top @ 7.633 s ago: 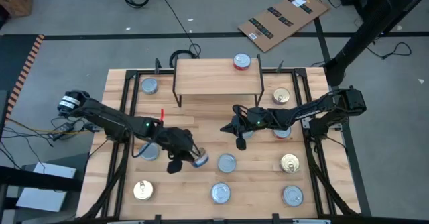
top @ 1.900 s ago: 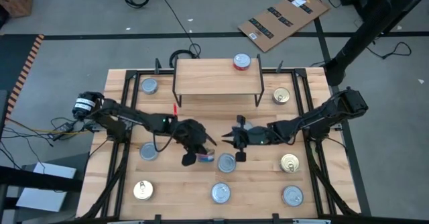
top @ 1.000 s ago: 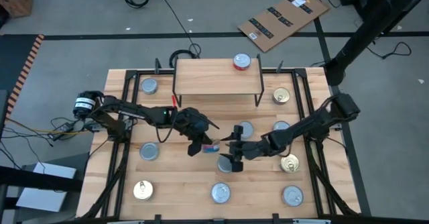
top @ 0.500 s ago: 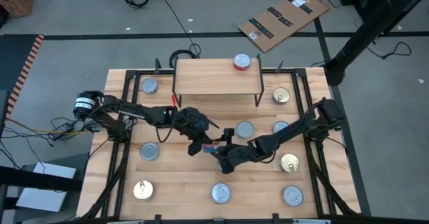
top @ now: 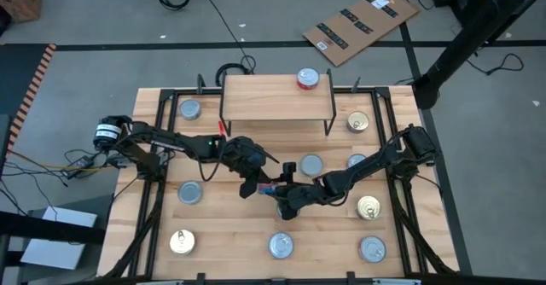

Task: Stack canned seafood by type on shelf
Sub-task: Put the blue pink tuna can on the shelf

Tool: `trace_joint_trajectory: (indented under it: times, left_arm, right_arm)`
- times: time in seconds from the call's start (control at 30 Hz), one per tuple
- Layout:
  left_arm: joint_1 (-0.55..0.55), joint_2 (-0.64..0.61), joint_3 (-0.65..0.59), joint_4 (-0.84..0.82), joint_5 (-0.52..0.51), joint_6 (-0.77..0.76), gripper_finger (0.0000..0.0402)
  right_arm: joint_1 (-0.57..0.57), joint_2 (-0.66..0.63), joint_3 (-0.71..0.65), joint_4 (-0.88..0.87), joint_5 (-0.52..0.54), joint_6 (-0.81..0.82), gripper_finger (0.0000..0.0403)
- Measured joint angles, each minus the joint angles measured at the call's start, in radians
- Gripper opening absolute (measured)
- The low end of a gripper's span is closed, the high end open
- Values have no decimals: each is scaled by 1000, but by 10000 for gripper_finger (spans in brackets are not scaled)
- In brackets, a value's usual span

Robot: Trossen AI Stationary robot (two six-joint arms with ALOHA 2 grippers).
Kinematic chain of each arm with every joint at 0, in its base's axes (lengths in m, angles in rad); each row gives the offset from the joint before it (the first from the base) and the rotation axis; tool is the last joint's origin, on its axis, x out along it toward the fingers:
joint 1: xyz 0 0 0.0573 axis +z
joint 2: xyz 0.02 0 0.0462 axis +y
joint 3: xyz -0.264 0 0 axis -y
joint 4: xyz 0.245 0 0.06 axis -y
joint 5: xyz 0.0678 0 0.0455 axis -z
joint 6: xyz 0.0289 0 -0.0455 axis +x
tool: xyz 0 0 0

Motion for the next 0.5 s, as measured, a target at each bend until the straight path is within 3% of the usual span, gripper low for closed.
trace_joint_trajectory:
  times: [0.5]
  left_arm:
    - [-14,-219,-46,31,-150,162,75]
  right_arm:
    - [0,-41,-1,-53,55,-32,200]
